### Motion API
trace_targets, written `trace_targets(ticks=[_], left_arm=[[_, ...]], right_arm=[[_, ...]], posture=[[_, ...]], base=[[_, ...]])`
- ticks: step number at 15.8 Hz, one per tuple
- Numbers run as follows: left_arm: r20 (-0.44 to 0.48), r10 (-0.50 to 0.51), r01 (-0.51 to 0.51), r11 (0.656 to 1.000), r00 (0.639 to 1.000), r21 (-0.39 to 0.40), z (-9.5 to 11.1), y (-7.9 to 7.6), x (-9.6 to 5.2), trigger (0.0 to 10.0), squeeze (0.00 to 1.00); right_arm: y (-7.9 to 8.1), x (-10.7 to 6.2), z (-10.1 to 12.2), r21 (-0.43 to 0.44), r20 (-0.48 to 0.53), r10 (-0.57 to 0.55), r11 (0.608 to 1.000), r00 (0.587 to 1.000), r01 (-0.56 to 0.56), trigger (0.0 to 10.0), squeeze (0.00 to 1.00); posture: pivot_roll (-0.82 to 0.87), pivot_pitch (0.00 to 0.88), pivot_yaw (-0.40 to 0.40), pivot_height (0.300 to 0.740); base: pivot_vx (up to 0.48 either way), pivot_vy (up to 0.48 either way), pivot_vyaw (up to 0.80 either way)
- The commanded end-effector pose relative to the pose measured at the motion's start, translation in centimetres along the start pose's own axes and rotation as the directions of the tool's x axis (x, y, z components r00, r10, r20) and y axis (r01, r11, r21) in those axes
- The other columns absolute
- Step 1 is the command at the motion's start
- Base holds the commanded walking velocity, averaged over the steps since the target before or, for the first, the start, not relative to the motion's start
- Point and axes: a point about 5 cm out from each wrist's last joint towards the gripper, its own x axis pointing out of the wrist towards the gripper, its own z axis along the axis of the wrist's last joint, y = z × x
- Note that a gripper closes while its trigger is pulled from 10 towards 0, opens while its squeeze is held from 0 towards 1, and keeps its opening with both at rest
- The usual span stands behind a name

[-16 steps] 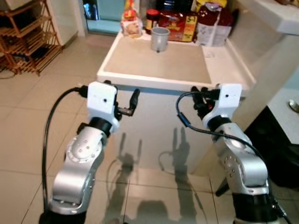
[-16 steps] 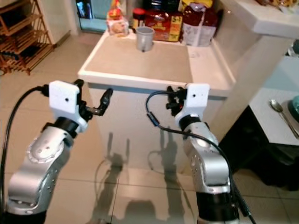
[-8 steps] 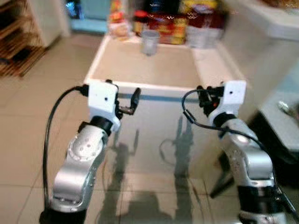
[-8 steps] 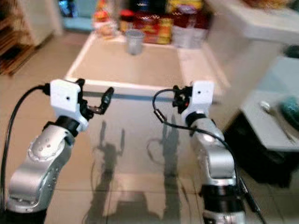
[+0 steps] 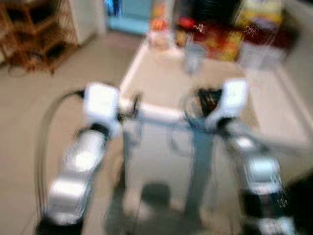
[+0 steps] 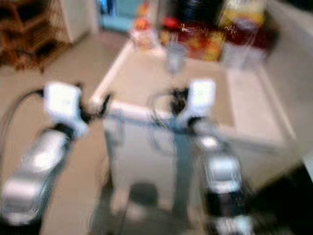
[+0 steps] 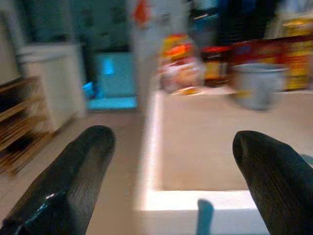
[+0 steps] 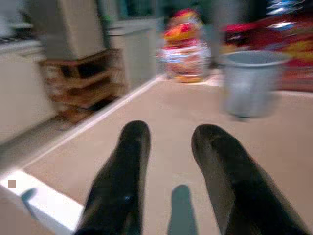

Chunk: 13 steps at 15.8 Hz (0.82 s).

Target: Setting the table

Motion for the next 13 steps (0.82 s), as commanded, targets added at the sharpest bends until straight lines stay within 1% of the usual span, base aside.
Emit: trace_targets(ticks=[1, 3, 4, 5, 7, 9, 10, 12, 13], left_arm=[[0.009, -0.046, 0.046, 0.999, 0.999, -0.014, 0.3, -1.1, 0.1, 10.0, 0.0], [0.004, -0.055, 0.055, 0.998, 0.998, -0.011, 0.2, -1.2, 0.2, 10.0, 0.0], [0.01, -0.08, 0.08, 0.996, 0.997, -0.025, 0.3, -1.4, 0.1, 10.0, 0.0], [0.003, -0.103, 0.103, 0.995, 0.995, -0.003, 0.2, -1.7, 0.0, 10.0, 0.0], [0.011, -0.134, 0.134, 0.991, 0.991, -0.013, 0.2, -1.9, -0.1, 10.0, 0.0], [0.039, -0.2, 0.201, 0.979, 0.979, -0.032, 0.6, -2.4, -0.3, 10.0, 0.0], [0.045, -0.236, 0.237, 0.971, 0.971, -0.029, 0.7, -2.8, -0.3, 10.0, 0.0], [0.05, -0.271, 0.273, 0.962, 0.961, -0.027, 0.9, -3.2, -0.5, 10.0, 0.0], [0.052, -0.278, 0.279, 0.96, 0.959, -0.03, 0.9, -3.3, -0.5, 10.0, 0.0]], right_arm=[[-2.1, -0.7, 0.8, -0.001, 0.026, -0.058, 0.998, 0.998, 0.058, 10.0, 1.0], [-2.2, -0.8, 0.9, -0.037, 0.027, -0.067, 0.997, 0.997, 0.068, 10.0, 1.0], [-2.3, -0.8, 1.0, -0.042, 0.041, -0.079, 0.996, 0.996, 0.081, 10.0, 1.0], [-2.6, -0.8, 1.0, -0.05, 0.035, -0.111, 0.992, 0.993, 0.113, 10.0, 1.0], [-3.3, -0.7, 0.6, -0.096, 0.003, -0.159, 0.983, 0.987, 0.158, 10.0, 1.0], [-3.8, -0.1, 0.8, -0.142, 0.011, -0.177, 0.974, 0.984, 0.176, 10.0, 1.0], [-4.2, 0.4, 1.1, -0.159, 0.021, -0.205, 0.966, 0.979, 0.206, 10.0, 1.0], [-4.8, 1.3, 1.9, -0.207, 0.047, -0.263, 0.941, 0.964, 0.267, 10.0, 1.0], [-4.8, 1.7, 2.1, -0.224, 0.055, -0.268, 0.935, 0.962, 0.274, 10.0, 1.0]], posture=[[0.01, 0.048, -0.09, 0.74], [0.02, 0.054, -0.09, 0.74], [0.01, 0.059, -0.09, 0.74], [0.01, 0.06, -0.09, 0.74], [0.01, 0.067, -0.088, 0.74], [0.01, 0.076, -0.077, 0.74], [0.01, 0.079, -0.078, 0.74], [0.01, 0.083, -0.08, 0.74], [0.01, 0.091, -0.082, 0.74]], base=[[0.469, 0.0, 0.0], [0.461, 0.0, 0.0], [0.0, 0.0, 0.0], [0.0, 0.0, 0.0], [0.0, 0.0, 0.0], [0.0, 0.0, 0.0], [0.0, 0.0, 0.0], [0.0, 0.0, 0.0], [0.0, 0.0, 0.0]])
